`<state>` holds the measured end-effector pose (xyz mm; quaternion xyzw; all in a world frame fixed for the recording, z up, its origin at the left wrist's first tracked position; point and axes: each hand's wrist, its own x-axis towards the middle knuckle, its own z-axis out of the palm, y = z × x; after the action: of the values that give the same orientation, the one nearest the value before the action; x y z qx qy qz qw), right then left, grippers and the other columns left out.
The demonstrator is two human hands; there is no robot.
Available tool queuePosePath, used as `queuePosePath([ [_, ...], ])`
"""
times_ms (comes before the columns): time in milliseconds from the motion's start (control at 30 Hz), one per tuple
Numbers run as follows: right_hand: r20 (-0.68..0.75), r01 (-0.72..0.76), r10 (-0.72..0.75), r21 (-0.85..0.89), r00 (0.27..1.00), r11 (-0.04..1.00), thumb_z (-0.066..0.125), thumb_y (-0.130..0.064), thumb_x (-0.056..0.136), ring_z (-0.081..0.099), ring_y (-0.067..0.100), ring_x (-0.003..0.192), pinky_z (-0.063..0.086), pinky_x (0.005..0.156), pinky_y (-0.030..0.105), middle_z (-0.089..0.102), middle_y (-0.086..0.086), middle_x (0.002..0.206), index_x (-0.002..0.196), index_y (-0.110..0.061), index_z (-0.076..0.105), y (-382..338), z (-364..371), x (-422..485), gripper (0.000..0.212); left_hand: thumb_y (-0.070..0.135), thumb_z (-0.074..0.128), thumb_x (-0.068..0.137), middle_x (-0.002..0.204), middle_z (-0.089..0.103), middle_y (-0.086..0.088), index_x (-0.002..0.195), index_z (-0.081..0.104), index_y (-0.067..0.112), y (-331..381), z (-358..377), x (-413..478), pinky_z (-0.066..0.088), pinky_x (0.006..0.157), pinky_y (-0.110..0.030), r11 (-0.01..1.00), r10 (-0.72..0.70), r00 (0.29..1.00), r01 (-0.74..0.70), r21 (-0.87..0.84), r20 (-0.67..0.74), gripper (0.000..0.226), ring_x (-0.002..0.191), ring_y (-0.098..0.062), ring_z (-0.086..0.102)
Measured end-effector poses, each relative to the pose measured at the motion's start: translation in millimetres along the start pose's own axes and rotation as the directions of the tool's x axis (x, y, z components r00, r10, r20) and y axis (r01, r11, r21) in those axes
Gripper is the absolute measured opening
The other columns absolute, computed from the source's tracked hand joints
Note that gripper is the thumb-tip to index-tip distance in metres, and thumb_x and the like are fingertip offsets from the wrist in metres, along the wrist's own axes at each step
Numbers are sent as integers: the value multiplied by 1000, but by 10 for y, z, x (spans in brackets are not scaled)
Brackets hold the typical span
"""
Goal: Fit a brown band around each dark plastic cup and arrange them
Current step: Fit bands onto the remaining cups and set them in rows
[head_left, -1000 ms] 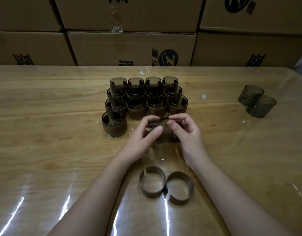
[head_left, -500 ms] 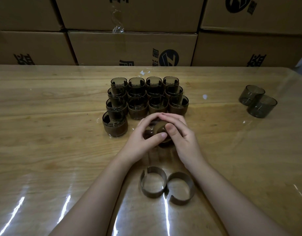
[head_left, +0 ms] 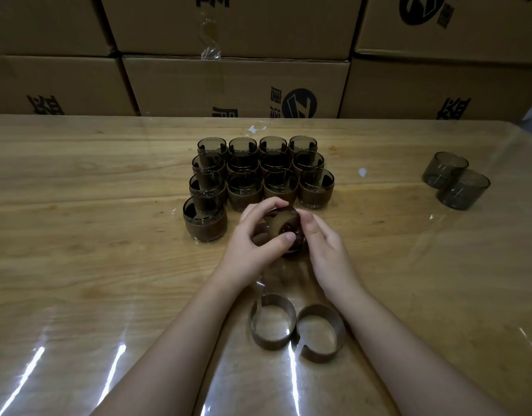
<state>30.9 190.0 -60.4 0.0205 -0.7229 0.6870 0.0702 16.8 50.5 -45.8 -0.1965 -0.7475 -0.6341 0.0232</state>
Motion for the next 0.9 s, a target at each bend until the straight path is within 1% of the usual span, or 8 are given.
queuePosePath([
  [133,-25,20,-19,53,1000,998,46,-53,85,66,0,95,49,77,13,73,-12,97,107,-24,68,15,10,8,43,47,60,67,110,53,8,105,57,36,-13,-1,3,44,88,-15,999,43,999,-42,31,-32,40,102,1,53],
  [333,-65,63,-61,24,996,998,44,-46,90,64,-4,91,47,76,11,72,-20,92,100,-32,68,16,1,52,29,45,61,67,112,52,5,107,58,34,-11,41,-10,39,82,-4,995,89,994,-85,56,-70,41,101,11,50],
  [500,-100,75,-71,31,992,997,45,-33,99,64,-5,87,47,73,10,71,-19,88,95,-31,68,65,5,61,24,45,61,68,109,55,8,104,60,33,14,59,-11,42,84,-8,996,91,992,-89,33,-87,38,100,5,53],
  [633,-90,32,-24,88,996,996,47,-35,99,65,0,88,49,72,13,72,-13,90,91,-32,70,76,9,75,24,48,61,69,107,59,11,104,61,36,5,85,-23,46,84,-14,998,67,994,-67,2,-90,37,100,0,57],
  [700,-56,-33,44,181,997,983,47,-43,95,67,11,100,52,79,23,72,-3,101,96,-33,71,83,-13,88,25,53,61,69,107,63,14,107,62,37,-17,65,-9,50,87,-21,997,-20,998,16,-70,-61,41,103,-3,60],
  [767,-12,-87,93,260,996,962,46,-51,89,67,18,103,55,80,31,72,2,106,106,-26,67,75,-34,98,37,54,61,72,113,66,5,111,64,32,-53,40,22,54,90,-39,965,-132,990,117,-236,-48,45,110,-19,63],
  [833,40,-101,95,240,995,965,46,-55,88,68,19,100,56,82,38,72,2,106,115,-21,63,63,-33,106,46,53,57,81,123,64,-14,120,62,18,-82,8,48,52,91,-58,852,-252,968,219,-475,-5,52,115,-37,61],
  [900,83,-109,94,193,992,975,49,-52,92,67,20,102,52,91,41,71,3,109,118,-20,62,52,-18,102,43,49,55,85,128,59,-23,127,55,7,-125,-35,70,46,91,-67,760,-309,951,268,-593,34,59,113,-45,60],
])
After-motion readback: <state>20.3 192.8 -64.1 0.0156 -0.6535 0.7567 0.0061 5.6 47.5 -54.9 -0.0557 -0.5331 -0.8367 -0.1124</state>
